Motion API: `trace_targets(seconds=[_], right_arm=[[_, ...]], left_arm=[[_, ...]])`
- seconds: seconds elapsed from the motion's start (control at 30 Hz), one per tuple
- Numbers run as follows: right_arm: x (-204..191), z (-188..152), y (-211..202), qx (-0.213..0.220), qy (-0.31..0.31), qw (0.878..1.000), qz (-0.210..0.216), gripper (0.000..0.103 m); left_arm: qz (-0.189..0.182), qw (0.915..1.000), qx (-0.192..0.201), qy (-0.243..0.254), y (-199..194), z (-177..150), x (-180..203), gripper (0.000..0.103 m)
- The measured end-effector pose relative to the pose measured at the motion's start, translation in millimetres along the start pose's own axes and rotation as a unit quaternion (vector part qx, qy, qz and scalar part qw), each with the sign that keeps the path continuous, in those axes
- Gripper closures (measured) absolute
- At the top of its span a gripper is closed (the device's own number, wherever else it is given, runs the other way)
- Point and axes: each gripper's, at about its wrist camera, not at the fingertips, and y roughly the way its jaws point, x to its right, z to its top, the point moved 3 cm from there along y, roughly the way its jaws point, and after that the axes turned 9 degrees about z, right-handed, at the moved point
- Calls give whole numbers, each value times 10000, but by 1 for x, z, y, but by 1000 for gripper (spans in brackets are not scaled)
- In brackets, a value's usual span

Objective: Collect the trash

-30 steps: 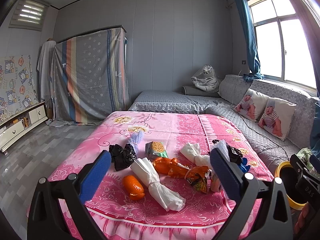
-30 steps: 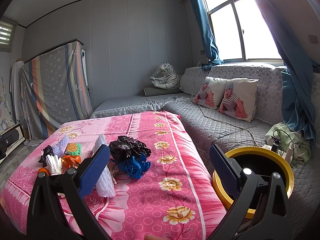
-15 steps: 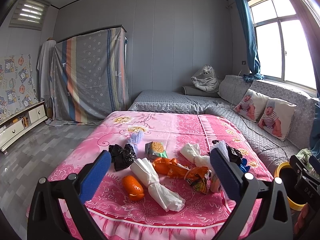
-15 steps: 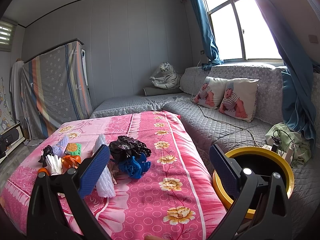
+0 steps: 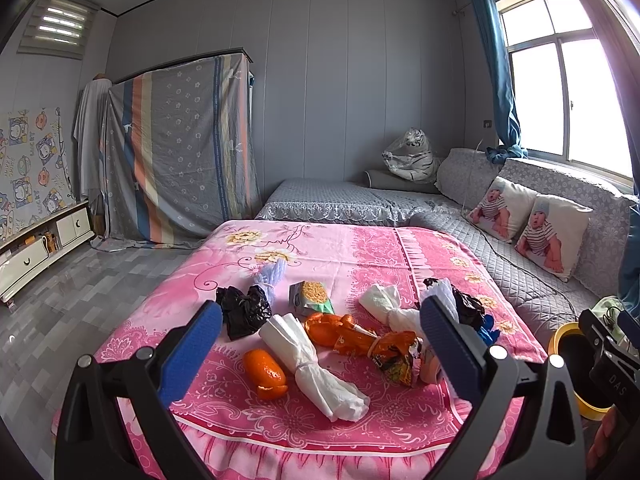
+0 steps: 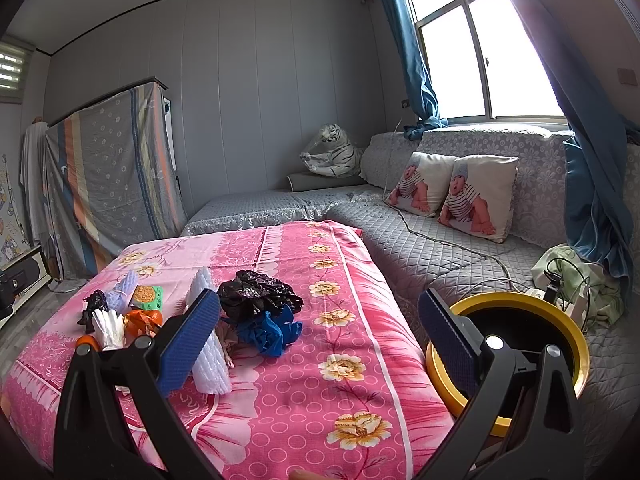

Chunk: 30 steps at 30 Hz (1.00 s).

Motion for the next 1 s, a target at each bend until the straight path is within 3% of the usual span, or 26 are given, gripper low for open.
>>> trace_targets(seconds=[1.0], right_arm=[[2, -2, 1, -21, 11, 10000, 1, 8]], left_arm=[[-5, 10000, -24, 36, -2, -5, 2, 7]])
